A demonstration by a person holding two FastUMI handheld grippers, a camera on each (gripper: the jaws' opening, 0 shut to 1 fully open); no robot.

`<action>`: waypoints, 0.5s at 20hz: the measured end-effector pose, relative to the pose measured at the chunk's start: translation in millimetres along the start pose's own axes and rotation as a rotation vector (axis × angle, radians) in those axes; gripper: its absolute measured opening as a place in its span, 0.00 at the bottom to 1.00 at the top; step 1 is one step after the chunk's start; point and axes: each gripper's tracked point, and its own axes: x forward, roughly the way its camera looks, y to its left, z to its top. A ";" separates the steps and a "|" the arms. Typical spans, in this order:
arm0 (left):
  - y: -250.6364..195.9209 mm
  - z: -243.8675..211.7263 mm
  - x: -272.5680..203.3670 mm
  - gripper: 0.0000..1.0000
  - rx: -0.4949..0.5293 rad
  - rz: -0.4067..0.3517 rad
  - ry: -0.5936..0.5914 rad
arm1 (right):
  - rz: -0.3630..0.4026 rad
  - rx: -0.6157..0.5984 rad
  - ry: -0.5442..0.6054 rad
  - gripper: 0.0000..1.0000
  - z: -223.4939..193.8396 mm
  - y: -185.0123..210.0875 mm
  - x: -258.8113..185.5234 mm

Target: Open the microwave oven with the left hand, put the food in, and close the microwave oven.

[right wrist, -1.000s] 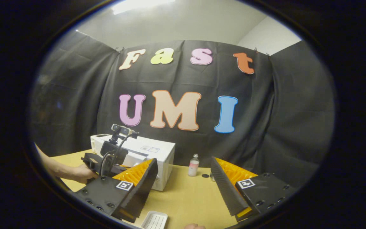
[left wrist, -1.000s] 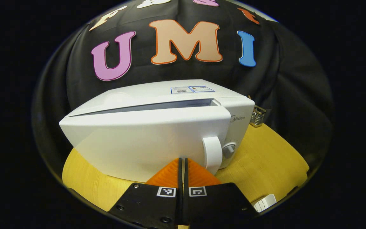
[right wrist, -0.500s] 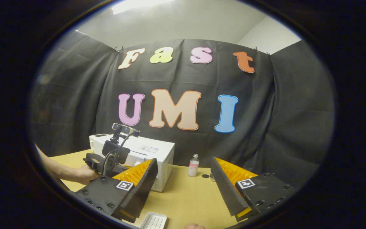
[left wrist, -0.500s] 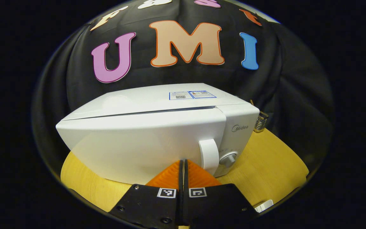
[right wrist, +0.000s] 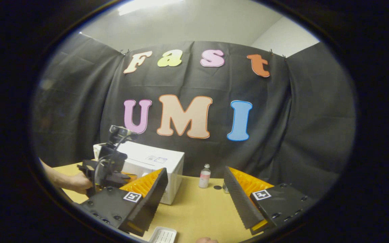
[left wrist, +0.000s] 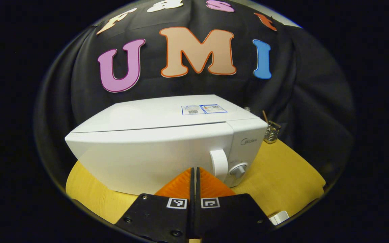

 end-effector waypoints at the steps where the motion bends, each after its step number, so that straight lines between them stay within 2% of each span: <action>1: 1.1 9.9 -16.2 0.01 0.004 0.001 -0.034 | 0.000 0.003 -0.004 0.96 2.1 1.3 2.8; 6: 1.9 60.3 -105.1 0.00 -0.030 0.036 -0.210 | 0.012 0.034 0.012 0.96 -0.3 12.5 14.4; 10: 8.8 81.3 -155.9 0.01 0.026 0.032 -0.268 | 0.042 0.022 0.011 0.96 5.7 26.8 21.7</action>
